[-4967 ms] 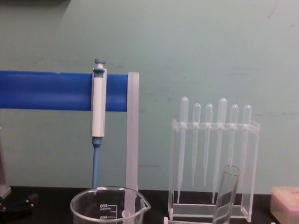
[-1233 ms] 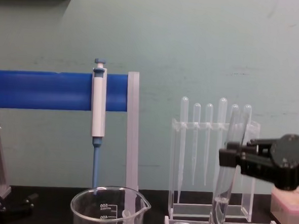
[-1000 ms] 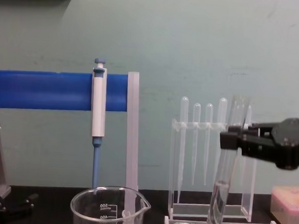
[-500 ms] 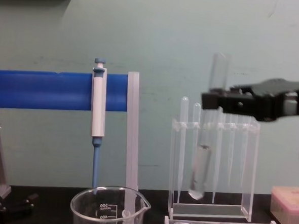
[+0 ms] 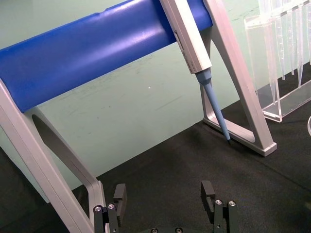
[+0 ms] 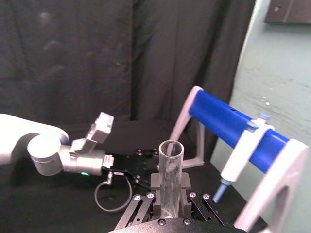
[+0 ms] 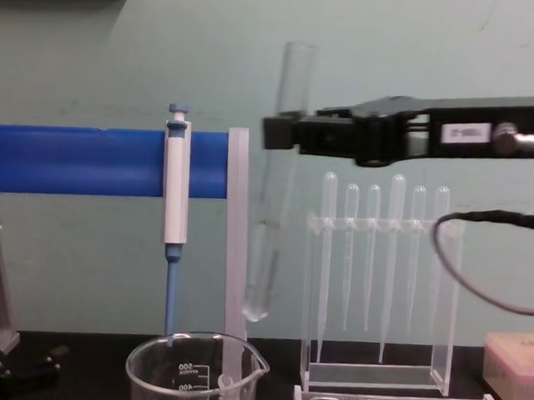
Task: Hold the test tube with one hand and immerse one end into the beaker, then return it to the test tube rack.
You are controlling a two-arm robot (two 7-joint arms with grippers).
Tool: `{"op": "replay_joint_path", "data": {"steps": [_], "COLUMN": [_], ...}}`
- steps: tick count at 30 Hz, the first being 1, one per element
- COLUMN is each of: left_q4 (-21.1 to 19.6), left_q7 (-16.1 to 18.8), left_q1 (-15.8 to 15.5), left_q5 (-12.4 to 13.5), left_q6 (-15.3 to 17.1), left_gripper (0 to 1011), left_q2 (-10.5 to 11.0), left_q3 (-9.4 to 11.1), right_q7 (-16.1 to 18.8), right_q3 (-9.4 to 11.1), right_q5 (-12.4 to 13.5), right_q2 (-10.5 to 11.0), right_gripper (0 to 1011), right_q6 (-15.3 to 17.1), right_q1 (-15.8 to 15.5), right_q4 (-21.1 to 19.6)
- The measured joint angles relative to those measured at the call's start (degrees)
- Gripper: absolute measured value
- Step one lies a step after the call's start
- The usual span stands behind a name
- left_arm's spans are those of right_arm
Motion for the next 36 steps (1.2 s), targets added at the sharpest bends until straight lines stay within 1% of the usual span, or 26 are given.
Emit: {"op": "replay_joint_path", "data": {"steps": [3,7,9,10,13,17,19,26,36], "left_q4": [0.00,0.00,0.00,0.00,0.00,0.00,0.00,0.00,0.00], "left_q7": [0.00,0.00,0.00,0.00,0.00,0.00,0.00,0.00,0.00], "left_q1": [0.00,0.00,0.00,0.00,0.00,0.00,0.00,0.00,0.00], "left_q5": [0.00,0.00,0.00,0.00,0.00,0.00,0.00,0.00,0.00], "left_q6": [0.00,0.00,0.00,0.00,0.00,0.00,0.00,0.00,0.00], "left_gripper": [1000,1000,1000,1000,1000,1000,1000,1000,1000], "left_q2": [0.00,0.00,0.00,0.00,0.00,0.00,0.00,0.00,0.00], "left_q3": [0.00,0.00,0.00,0.00,0.00,0.00,0.00,0.00,0.00], "right_q7": [0.50,0.88,0.98,0.98,1.32,1.76,2.23,3.04,3.16], "right_q3": [-1.86,-3.09,-4.24,-4.24,-5.41,-6.19,-6.77,-7.79,-7.92], "right_q5": [-0.03,-0.16,-0.68,-0.68,-1.68,-2.26,-2.66,-3.71,-5.33], "right_q2": [-1.40,-2.42,-3.48,-3.48,-4.63,-5.60,-6.58,-8.28,-9.20], "right_gripper": [224,224,224,224,224,224,224,224,224], "right_q6": [-0.49,-1.21,-2.31,-2.31,-3.64,-4.63,-5.42,-6.94,-8.29], "right_q1": [1.15,1.74,2.21,2.21,2.70,2.95,3.08,2.87,2.24], "right_q4": [1.35,2.62,4.46,4.46,6.96,9.26,11.37,15.43,18.42]}}
